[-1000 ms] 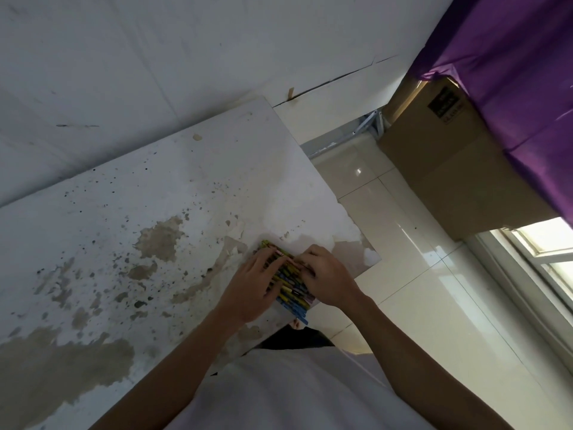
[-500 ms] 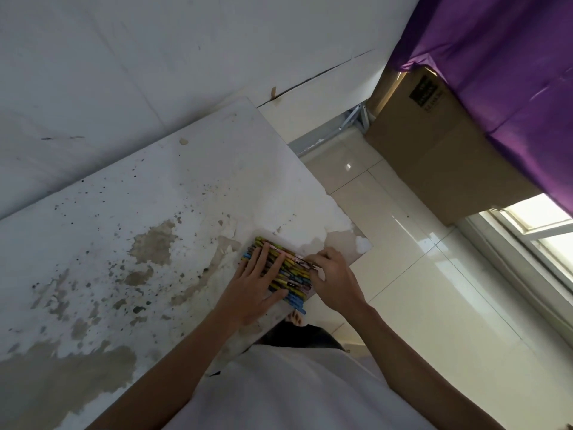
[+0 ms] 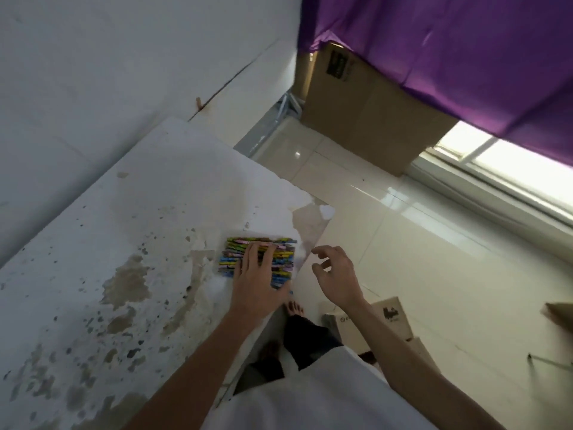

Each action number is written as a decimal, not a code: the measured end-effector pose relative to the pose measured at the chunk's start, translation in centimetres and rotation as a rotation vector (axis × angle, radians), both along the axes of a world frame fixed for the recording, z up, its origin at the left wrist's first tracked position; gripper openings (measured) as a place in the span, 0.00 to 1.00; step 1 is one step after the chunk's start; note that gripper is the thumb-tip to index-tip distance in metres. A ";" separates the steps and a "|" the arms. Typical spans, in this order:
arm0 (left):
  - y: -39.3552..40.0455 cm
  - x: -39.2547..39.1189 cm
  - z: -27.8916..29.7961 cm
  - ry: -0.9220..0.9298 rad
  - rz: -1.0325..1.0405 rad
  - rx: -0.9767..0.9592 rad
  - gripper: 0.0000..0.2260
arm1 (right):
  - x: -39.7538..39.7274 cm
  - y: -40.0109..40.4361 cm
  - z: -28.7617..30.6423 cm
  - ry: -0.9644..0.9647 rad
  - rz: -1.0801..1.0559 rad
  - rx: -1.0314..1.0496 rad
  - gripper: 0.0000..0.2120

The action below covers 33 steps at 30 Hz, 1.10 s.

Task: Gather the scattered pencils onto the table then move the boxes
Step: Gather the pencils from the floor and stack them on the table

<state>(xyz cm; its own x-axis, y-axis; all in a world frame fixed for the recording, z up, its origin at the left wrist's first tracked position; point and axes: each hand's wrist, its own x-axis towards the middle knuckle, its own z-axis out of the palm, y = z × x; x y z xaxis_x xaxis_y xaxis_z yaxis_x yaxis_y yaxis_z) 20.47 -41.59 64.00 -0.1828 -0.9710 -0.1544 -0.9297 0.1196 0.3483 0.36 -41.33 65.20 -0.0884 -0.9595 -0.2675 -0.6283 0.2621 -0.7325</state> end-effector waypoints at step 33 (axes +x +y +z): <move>11.7 -1.4 -2.5 0.082 -0.145 -0.073 0.17 | -5.3 21.6 -3.3 -0.236 -0.328 0.431 0.07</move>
